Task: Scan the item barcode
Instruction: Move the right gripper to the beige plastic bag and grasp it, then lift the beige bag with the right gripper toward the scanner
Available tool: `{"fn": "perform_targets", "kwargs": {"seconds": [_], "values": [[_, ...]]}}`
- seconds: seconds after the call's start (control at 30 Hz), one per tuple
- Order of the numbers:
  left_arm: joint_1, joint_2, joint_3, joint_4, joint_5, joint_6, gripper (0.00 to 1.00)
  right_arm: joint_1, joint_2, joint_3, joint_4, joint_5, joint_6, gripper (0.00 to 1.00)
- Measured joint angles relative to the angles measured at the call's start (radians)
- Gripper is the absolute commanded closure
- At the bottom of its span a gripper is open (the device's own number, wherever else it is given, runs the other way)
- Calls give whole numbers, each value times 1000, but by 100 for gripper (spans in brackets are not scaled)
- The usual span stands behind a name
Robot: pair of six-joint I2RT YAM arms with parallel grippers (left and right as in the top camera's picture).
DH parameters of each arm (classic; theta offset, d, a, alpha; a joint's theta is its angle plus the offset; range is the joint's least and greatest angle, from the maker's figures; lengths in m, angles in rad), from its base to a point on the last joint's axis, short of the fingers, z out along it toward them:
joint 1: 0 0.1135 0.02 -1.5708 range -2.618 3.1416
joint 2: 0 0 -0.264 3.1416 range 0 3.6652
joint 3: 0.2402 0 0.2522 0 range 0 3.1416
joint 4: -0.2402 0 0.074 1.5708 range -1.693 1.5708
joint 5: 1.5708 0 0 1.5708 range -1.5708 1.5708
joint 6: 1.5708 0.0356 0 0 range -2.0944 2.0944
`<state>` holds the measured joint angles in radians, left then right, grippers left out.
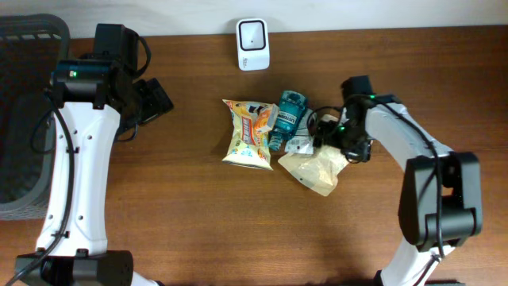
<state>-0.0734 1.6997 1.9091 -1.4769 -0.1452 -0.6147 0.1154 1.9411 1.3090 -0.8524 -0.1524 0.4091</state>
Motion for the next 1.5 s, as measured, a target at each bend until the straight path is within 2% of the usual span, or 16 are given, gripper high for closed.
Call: {"fn": "perform_targets", "kwargs": {"seconds": [0.2, 0.4, 0.53, 0.57, 0.6, 0.63, 0.93, 1.0, 1.07, 1.27, 1.33, 1.37, 1.5], "values": [[0, 0, 0, 0, 0, 0, 1, -21, 19, 2, -63, 108, 29, 2], [0, 0, 0, 0, 0, 0, 1, -127, 23, 86, -281, 138, 2, 2], [0, 0, 0, 0, 0, 0, 1, -125, 23, 189, -380, 142, -58, 0], [0, 0, 0, 0, 0, 0, 1, -119, 23, 198, -381, 137, -76, 7], [0, 0, 0, 0, 0, 0, 1, -106, 23, 204, -381, 129, -96, 23], [0, 0, 0, 0, 0, 0, 1, -92, 23, 204, -377, 124, -109, 27], [0, 0, 0, 0, 0, 0, 1, -38, 24, 44, -194, 110, -93, 27], [0, 0, 0, 0, 0, 0, 1, -38, 24, 19, -166, 111, -80, 30], [0, 0, 0, 0, 0, 0, 1, -38, 24, 18, -154, 116, -72, 41], [0, 0, 0, 0, 0, 0, 1, -38, 24, -7, -79, 160, -68, 44], [0, 0, 0, 0, 0, 0, 1, -38, 23, -30, -66, 164, -54, 53], [0, 0, 0, 0, 0, 0, 1, -38, 23, -37, -62, 164, -47, 69], [0, 0, 0, 0, 0, 0, 1, -38, 11, -50, -54, 171, -36, 79]]}}
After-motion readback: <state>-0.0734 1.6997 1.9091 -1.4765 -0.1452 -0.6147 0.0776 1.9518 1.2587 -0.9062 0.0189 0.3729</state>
